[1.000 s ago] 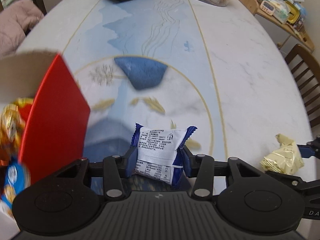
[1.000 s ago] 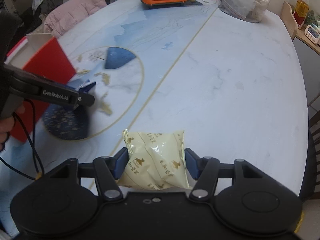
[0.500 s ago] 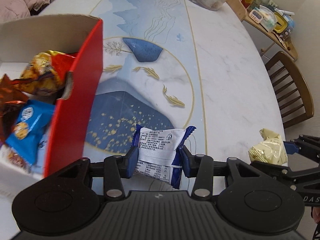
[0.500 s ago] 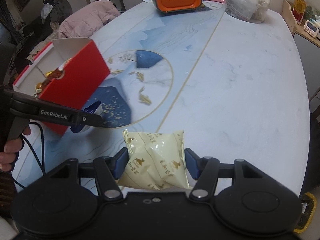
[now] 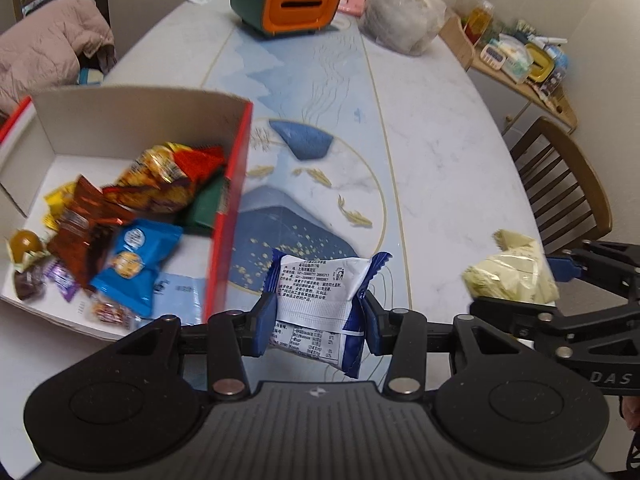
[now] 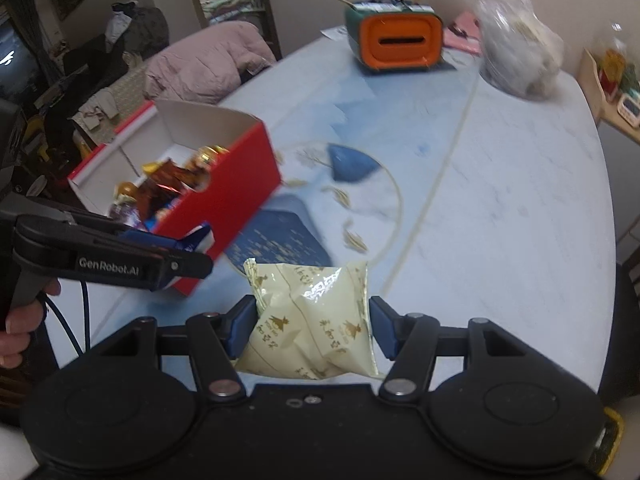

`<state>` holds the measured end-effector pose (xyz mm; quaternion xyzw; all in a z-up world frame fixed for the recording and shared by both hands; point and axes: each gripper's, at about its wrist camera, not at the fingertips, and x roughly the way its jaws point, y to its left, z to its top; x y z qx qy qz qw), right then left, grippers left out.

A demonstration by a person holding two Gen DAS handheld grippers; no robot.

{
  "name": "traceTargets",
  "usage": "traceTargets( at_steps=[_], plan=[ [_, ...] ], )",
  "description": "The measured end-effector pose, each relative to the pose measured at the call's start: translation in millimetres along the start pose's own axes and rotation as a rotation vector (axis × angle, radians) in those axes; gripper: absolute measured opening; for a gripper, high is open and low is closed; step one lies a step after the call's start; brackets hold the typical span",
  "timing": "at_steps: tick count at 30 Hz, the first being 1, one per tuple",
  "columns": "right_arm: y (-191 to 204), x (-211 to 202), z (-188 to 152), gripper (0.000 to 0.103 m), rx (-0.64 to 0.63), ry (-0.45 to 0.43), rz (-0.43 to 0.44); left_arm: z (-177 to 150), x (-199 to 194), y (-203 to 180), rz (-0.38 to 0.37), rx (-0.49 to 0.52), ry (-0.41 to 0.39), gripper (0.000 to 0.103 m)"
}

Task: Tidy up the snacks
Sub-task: 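Carry the blue-edged packet into the box and open the left tool while the right tool holds the pouch, then grasp the white milk biscuit packet with the left tool while the right tool holds the pouch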

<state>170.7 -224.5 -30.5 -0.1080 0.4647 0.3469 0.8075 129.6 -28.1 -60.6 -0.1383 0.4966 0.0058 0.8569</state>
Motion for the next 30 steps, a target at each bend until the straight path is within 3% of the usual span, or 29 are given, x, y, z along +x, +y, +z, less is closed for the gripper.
traceTargets(
  at_steps=[5,6,14,25,26,30],
  plan=[
    [32.1,-0.3,14.9,0.059,-0.027,-0.027,0.002,3.1,-26.1,18.6,-0.007,0.026,-0.051,0.039],
    [38.6,0.2,18.1,0.059,-0.031,-0.033,0.001,3.7,-28.6,24.0,-0.001,0.031,-0.056,0.033],
    [76.3,2.9,34.2,0.059,-0.028,-0.062,-0.034,-1.6,-39.3,55.7,-0.035,0.057,-0.029,0.032],
    [58.7,-11.3,9.6,0.059,0.043,-0.068,-0.064,-14.5,-27.7,31.9,-0.034,0.054,0.008,0.033],
    [53.9,-12.3,6.4,0.059,0.046,-0.067,-0.069,-15.7,-23.8,26.9,-0.031,0.049,0.017,0.035],
    [32.0,-18.9,-7.1,0.059,0.056,-0.063,-0.07,-21.1,-7.8,5.8,-0.016,0.015,0.027,0.059]
  ],
)
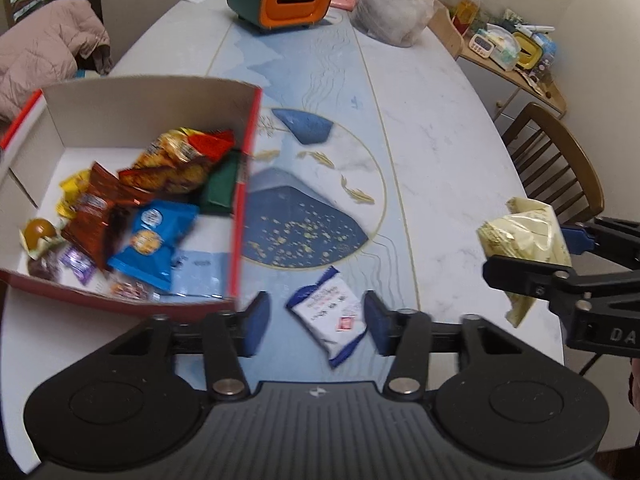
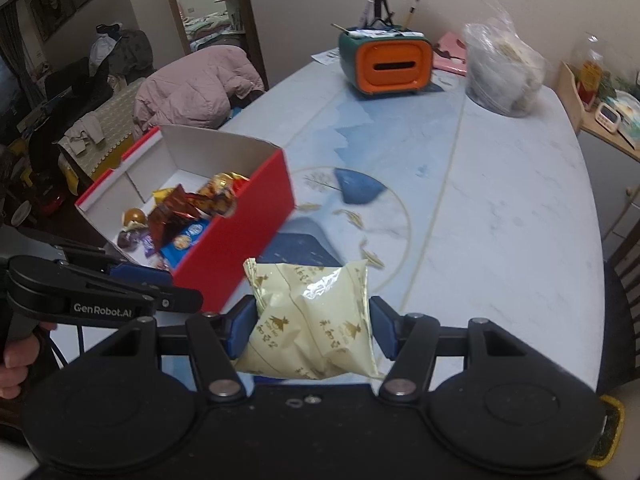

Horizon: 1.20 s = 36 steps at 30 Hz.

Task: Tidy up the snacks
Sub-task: 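Grasp the white milk biscuit packet with the left tool while the right tool holds the pouch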

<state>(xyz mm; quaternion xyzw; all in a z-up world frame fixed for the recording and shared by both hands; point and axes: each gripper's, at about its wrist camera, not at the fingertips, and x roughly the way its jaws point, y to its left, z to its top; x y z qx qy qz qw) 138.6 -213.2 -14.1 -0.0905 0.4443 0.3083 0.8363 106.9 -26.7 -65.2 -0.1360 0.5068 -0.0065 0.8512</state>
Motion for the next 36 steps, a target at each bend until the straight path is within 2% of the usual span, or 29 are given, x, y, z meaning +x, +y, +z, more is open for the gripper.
traceTargets(
  at_steps=[3,6,13,20,29,33,36],
  plan=[
    [-19.0,-3.1,-8.2,0.06,0.004,0.002,-0.001,-1.0,18.1,-12.8,0.012,-0.05,0.017,0.065],
    [-37.1,-3.5,-16.2,0.06,0.012,0.009,-0.005,-2.1,43.4,-21.5,0.046,-0.113,0.064,0.066],
    [-68.2,0.9,-31.7,0.06,0.022,0.035,-0.018,-0.7,92.2,-27.6,0.212,-0.269,0.099,0.066],
    [-83.7,6.7,-42.9,0.06,0.031,0.053,-0.015,-3.8,120.7,-33.4,0.297,-0.361,0.124,0.066],
    [-95.3,8.8,-52.4,0.06,0.05,0.071,-0.004,-6.1,132.4,-42.9,0.312,-0.354,0.133,0.066],
    [-96.9,7.9,-53.4,0.06,0.051,0.072,-0.002,-7.8,130.2,-43.7,0.322,-0.342,0.127,0.054],
    [-96.0,8.4,-52.9,0.06,0.05,0.07,0.0,-9.0,128.4,-41.9,0.311,-0.332,0.13,0.05]
  ],
)
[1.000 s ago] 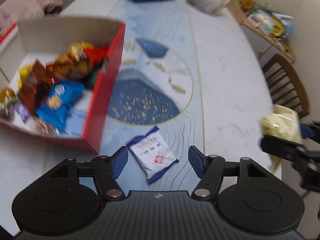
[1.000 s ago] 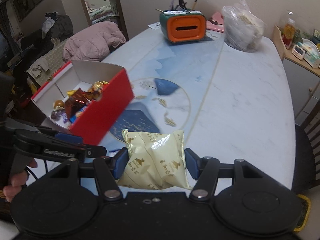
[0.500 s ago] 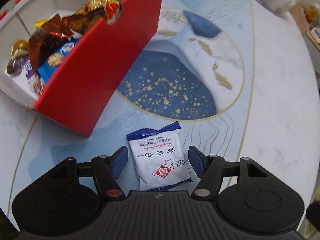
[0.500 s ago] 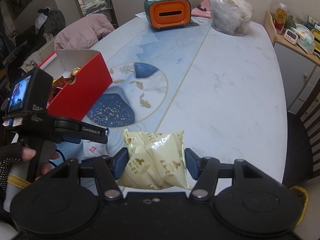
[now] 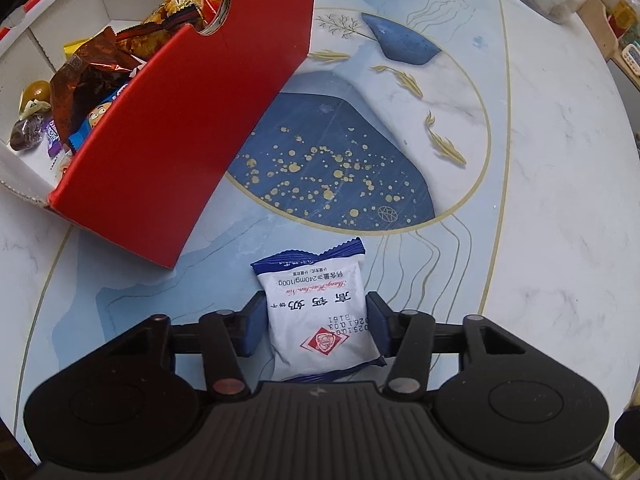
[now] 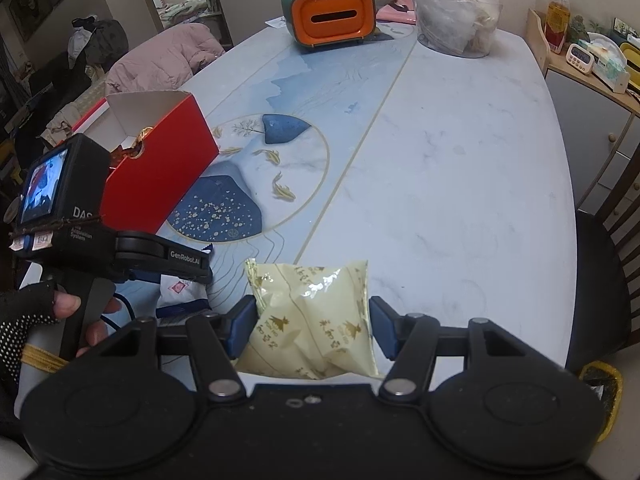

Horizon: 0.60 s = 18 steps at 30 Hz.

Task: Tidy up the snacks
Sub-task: 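Carry the milk biscuit packet and beige pouch with both tools over the box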

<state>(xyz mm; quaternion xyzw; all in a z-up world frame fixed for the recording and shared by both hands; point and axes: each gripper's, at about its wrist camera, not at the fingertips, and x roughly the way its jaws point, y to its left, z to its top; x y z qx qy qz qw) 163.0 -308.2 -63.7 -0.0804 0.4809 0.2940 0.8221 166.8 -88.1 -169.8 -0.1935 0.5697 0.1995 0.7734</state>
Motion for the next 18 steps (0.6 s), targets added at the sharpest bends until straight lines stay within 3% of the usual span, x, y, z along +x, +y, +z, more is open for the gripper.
traceTargets(
  at_steps=[8,18],
  plan=[
    [8.8,-3.4,3.3,0.06,-0.002,-0.013,-0.008,-0.3,-11.6,7.8,-0.042,0.047,0.004,0.049],
    [29.3,-17.3,16.0,0.06,-0.002,-0.045,-0.048,11.0,-77.2,14.9,-0.18,0.177,-0.113,0.049]
  ],
)
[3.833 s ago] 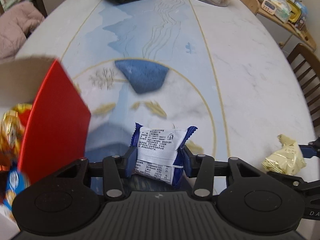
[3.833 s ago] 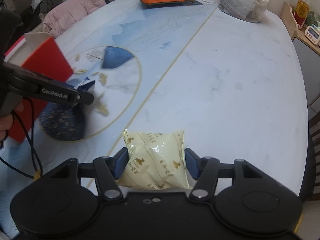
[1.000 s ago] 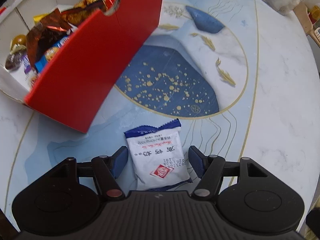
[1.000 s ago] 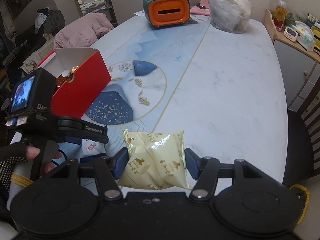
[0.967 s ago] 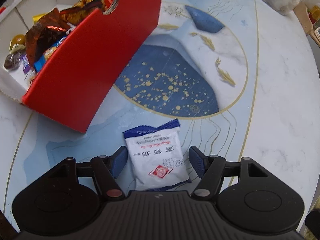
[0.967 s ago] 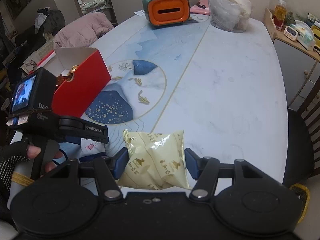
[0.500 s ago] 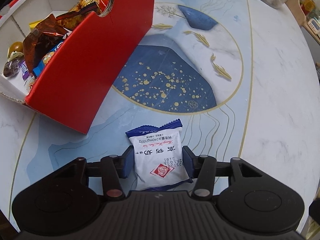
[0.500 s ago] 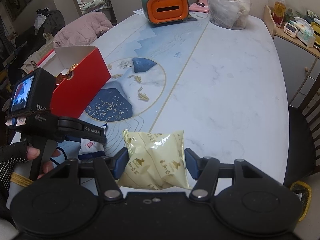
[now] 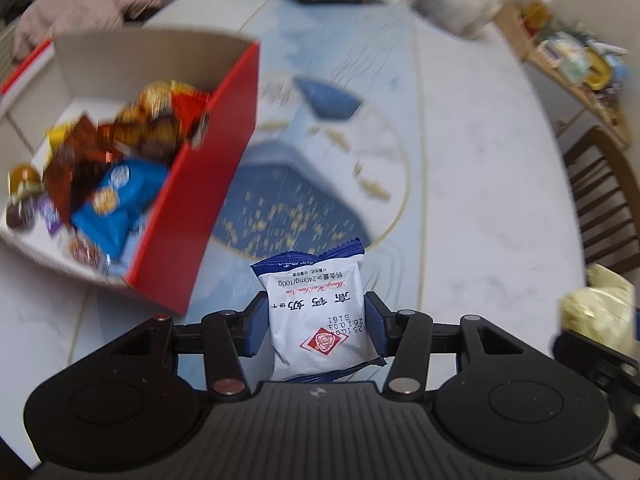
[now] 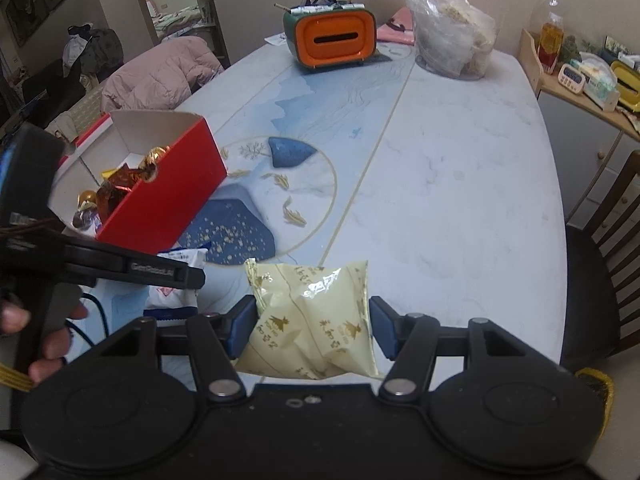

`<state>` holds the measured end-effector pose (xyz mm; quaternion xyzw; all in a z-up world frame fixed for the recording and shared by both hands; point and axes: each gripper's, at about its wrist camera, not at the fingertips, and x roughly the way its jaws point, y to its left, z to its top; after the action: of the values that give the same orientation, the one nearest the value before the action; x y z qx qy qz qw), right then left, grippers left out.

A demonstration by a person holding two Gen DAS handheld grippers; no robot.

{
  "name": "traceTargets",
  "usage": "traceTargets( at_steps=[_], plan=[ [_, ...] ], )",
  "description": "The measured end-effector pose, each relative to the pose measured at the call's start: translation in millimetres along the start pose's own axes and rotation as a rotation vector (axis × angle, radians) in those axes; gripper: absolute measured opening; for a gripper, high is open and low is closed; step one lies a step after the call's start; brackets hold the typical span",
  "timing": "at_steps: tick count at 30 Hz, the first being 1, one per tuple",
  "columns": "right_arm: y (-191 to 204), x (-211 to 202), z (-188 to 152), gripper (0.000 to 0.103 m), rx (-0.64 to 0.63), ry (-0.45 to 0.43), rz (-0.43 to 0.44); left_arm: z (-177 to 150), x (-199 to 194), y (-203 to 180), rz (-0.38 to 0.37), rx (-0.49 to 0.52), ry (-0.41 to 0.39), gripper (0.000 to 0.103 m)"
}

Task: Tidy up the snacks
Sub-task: 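Carry the milk biscuit packet and beige pouch with both tools over the box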

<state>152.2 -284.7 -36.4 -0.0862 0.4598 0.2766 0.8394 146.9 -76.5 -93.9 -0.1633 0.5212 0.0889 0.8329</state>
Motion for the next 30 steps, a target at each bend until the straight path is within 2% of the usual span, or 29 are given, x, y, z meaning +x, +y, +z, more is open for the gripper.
traceTargets(
  at_steps=[6,13,30],
  plan=[
    [24.5,-8.1,21.0,0.06,-0.017,-0.044,-0.023,14.9,-41.2,11.4,-0.059,0.065,-0.092,0.049],
    [69.5,-4.7,46.7,0.059,-0.046,-0.081,-0.019,32.4,-75.1,49.6,-0.056,0.108,-0.185,0.049],
    [194.6,54.2,101.4,0.059,-0.145,-0.104,0.018,68.0,-86.3,179.0,0.023,0.089,-0.21,0.049]
  ],
)
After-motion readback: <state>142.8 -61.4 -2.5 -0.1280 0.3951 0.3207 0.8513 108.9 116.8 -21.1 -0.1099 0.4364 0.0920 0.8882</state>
